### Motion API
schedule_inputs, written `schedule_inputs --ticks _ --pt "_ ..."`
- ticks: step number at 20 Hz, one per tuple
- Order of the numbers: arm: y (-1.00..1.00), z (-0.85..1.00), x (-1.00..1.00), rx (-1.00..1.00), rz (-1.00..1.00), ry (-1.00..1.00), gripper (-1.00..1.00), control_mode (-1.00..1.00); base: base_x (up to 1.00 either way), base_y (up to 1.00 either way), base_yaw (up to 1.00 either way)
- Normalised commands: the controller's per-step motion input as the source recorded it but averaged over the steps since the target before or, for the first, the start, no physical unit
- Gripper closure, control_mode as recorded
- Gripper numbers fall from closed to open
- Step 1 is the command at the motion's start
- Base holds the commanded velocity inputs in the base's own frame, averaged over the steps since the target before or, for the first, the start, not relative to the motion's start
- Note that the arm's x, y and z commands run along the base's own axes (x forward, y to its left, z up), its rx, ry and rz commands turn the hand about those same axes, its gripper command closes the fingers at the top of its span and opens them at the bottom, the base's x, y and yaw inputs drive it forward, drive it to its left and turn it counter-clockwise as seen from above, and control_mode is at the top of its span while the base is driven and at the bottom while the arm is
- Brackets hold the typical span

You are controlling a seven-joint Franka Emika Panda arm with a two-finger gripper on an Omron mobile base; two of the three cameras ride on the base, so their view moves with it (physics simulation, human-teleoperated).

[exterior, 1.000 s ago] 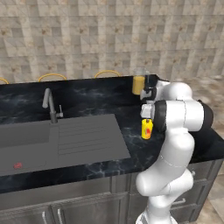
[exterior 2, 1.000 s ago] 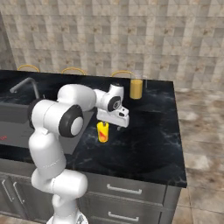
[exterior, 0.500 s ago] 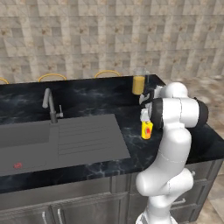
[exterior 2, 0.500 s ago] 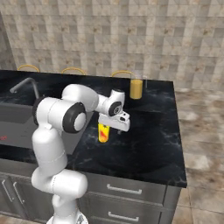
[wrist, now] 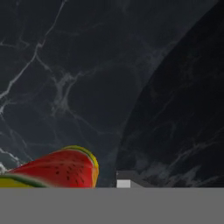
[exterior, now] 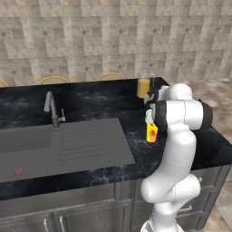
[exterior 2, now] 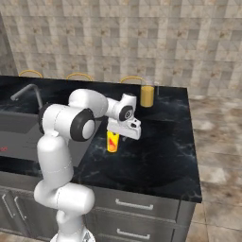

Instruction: Place the pitcher and cup on the dining counter for serving.

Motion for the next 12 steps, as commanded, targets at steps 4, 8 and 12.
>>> schedule_inputs --ticks 4,8,12 --pt "0.0 0.01 -0.02 0.0 0.0 -0.01 1.0 -1.0 0.0 0.0 0.0" --pt "0.06 0.15 -0.11 0.0 0.0 -0.1 1.0 -1.0 0.0 0.0 0.0" --pt "0.19 0.26 -0.18 -0.02 0.0 -0.16 1.0 -1.0 0.0 0.0 0.0"
